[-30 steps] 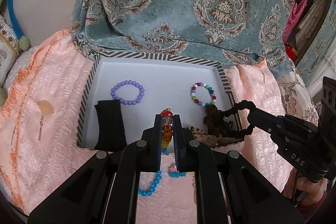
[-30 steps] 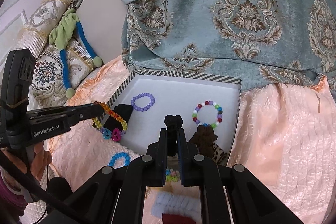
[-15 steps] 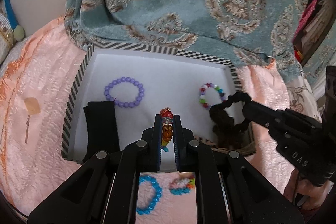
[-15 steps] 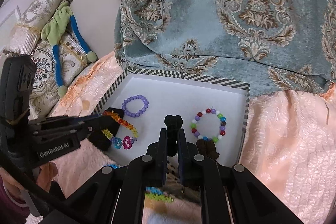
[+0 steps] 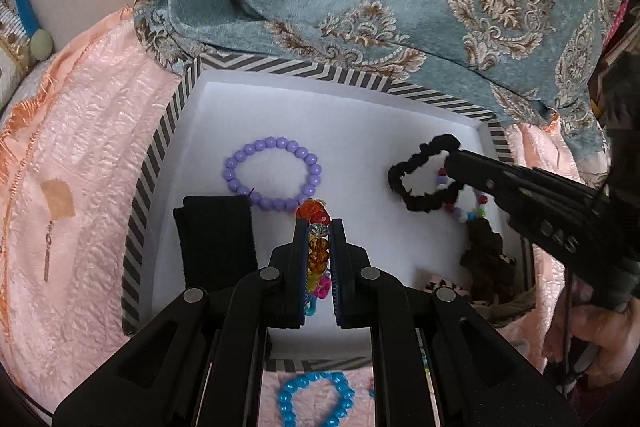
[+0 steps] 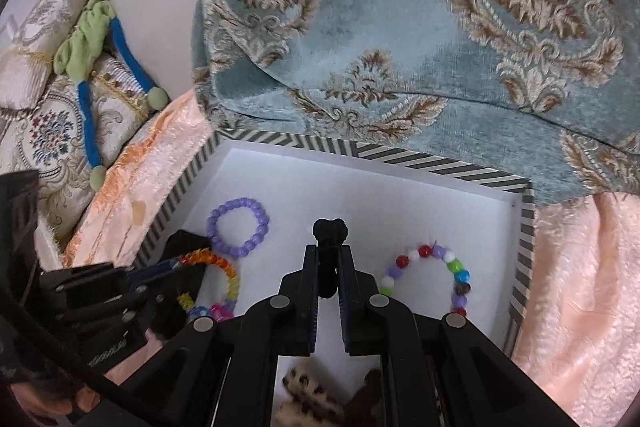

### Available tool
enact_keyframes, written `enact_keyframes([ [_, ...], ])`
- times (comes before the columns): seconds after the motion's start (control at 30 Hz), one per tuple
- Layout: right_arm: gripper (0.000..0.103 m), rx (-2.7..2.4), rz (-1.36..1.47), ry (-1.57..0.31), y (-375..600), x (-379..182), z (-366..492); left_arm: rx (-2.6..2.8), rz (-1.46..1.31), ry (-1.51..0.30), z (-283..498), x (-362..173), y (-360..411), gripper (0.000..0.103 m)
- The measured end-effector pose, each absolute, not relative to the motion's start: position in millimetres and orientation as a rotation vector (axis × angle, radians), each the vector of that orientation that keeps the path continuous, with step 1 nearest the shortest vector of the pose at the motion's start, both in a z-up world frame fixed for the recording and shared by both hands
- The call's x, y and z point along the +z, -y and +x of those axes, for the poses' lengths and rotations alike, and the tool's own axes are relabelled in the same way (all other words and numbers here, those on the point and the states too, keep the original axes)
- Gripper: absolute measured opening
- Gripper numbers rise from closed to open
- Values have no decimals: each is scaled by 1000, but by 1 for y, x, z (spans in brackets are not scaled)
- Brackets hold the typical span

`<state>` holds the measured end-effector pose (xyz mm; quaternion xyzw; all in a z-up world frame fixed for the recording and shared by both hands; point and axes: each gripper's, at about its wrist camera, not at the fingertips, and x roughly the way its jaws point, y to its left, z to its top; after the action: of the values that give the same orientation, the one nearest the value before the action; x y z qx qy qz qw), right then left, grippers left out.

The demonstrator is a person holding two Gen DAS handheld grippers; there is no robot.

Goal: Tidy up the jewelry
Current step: 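Release the orange bracelet in the tray with the left gripper while the right gripper drops the black scrunchie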

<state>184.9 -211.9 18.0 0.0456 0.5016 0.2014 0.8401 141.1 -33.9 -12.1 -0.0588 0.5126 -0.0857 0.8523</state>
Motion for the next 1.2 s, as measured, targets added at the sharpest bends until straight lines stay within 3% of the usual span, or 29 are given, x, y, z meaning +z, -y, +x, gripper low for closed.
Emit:
enact_keyframes([
  [0.3, 8, 338, 111, -1150, 221, -28, 218, -178, -106, -1110, 141, -28, 34, 8],
  [0.37, 8, 327, 117, -1147, 224, -30, 217, -177, -105, -1101, 141, -27, 33, 13],
  [0.4, 10, 318, 111, -1145, 225, -29, 216, -173, -108, -1096, 141, -27, 32, 21],
  [0.43, 16, 310, 99, -1144, 226, -28, 215, -170, -112, -1094, 141, -27, 32, 33],
  [0.5, 29, 308, 96, -1137, 228, -24, 211, -173, -135, -1091, 141, -26, 30, 40],
  [1.07, 33, 316, 122, -1076, 243, 24, 152, -112, -70, -1021, 106, 0, 30, 41],
  [1.2, 40, 314, 107, -1040, 245, 40, 127, -103, -54, -997, 91, 8, 29, 41],
])
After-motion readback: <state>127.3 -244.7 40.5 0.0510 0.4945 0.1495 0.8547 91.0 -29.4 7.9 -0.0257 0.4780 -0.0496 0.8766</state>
